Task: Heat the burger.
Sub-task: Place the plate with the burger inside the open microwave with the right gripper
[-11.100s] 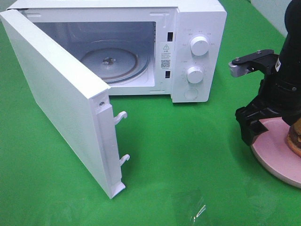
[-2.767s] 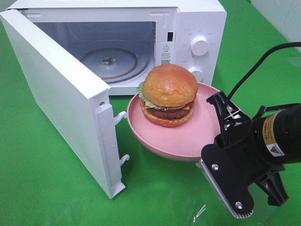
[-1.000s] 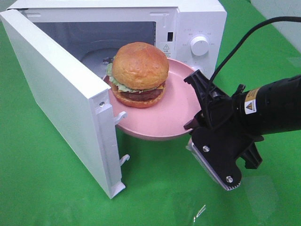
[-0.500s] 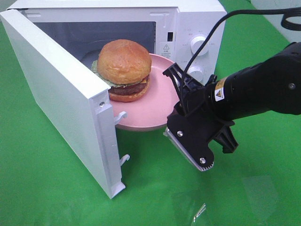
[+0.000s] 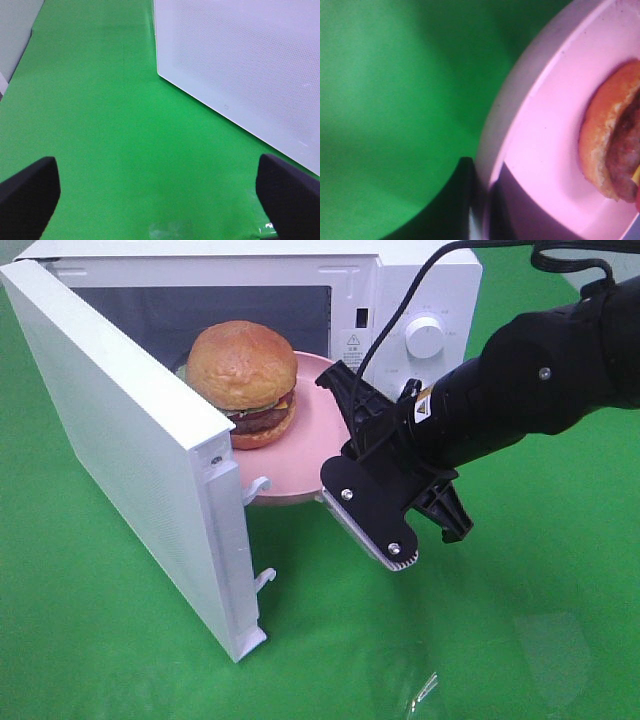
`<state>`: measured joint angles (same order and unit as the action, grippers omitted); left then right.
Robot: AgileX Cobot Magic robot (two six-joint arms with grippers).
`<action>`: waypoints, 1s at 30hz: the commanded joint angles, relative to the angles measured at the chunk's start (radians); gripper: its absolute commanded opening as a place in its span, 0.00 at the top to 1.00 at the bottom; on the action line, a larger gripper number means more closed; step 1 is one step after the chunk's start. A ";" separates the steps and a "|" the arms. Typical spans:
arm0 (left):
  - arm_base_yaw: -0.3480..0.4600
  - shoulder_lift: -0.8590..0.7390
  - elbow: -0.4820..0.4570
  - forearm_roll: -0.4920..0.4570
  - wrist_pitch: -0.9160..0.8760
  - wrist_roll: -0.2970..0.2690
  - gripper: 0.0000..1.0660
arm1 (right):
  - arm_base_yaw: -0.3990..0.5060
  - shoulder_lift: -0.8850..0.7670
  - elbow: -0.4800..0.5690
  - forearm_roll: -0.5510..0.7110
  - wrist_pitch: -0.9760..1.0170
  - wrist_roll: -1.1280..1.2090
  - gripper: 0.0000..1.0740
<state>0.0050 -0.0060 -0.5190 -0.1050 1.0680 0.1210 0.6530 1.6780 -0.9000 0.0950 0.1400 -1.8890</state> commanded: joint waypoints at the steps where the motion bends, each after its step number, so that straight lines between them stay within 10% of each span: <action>1: -0.007 -0.016 0.002 -0.002 0.003 -0.001 0.06 | -0.005 -0.001 -0.035 0.140 -0.020 -0.136 1.00; 30: -0.007 -0.016 0.002 0.000 0.003 -0.001 0.06 | -0.045 0.159 -0.271 0.195 0.136 -0.184 1.00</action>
<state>0.0050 -0.0060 -0.5190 -0.1050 1.0680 0.1210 0.6140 1.8540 -1.1590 0.2740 0.3280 -2.0690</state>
